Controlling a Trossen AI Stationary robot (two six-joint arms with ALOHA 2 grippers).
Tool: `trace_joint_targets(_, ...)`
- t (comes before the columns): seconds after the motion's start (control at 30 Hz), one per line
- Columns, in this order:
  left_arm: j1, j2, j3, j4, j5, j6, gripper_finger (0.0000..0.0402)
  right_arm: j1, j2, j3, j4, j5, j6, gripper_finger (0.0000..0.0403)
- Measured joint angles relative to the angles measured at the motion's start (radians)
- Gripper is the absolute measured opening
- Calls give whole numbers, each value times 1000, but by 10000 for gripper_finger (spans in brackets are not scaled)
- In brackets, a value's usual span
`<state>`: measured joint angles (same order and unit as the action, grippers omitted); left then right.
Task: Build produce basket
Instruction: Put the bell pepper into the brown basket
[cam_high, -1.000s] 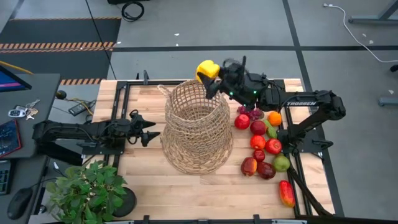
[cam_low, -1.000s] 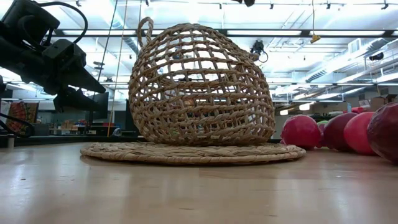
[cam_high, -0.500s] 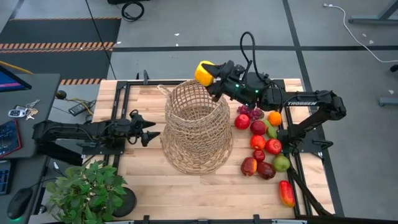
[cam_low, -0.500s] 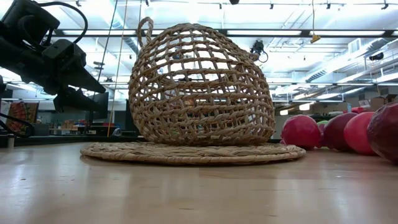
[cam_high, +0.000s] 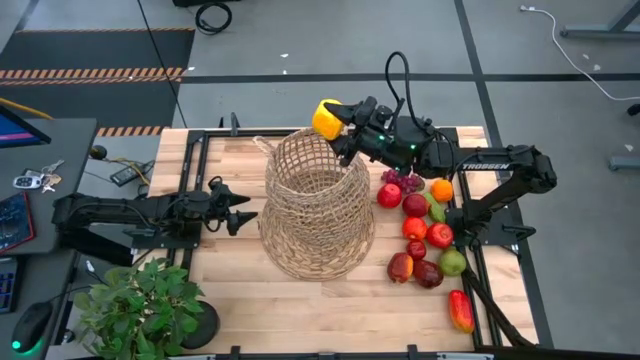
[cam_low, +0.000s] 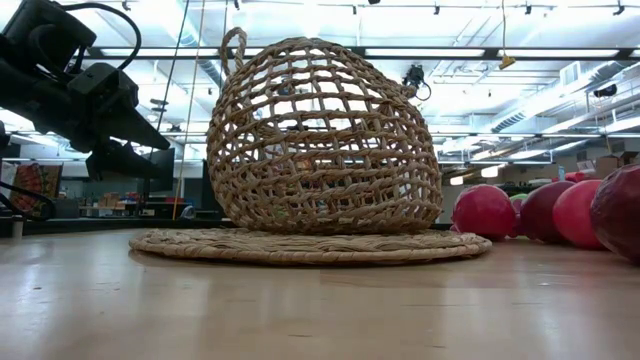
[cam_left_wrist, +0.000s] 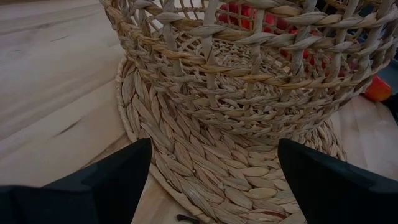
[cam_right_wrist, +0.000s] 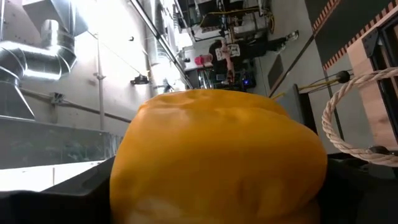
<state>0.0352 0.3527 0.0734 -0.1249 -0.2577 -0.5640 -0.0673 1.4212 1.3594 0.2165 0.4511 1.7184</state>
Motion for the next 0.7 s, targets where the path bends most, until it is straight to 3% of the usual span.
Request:
trace_joint_targets(0.23,0,0,0,0,0,0,357,1,0,0,0,-1,-18,353)
trace_joint_targets(0.4,0,0,0,0,0,0,357,-10,0,0,0,-49,-244,360)
trace_joint_targets(0.5,0,0,0,0,0,0,357,-44,0,0,9,-234,-304,362)
trace_joint_targets(0.7,0,0,0,0,0,0,357,-176,1,0,28,-837,-322,363)
